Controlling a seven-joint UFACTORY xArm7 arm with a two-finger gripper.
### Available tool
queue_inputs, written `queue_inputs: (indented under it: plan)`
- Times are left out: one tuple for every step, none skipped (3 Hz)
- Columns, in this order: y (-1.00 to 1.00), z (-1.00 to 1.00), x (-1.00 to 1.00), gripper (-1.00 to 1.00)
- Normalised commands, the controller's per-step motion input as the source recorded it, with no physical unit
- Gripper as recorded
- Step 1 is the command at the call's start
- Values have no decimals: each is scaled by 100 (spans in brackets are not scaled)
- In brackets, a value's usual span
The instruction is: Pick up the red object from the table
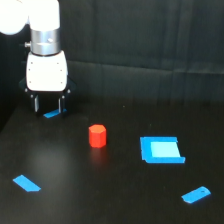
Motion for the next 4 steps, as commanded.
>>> queue_inputs:
  plan:
    - [-13, -6, 6, 97]
    - [-85, -21, 59, 100]
    - [-88, -28, 84, 95]
    - [-51, -6, 97, 97]
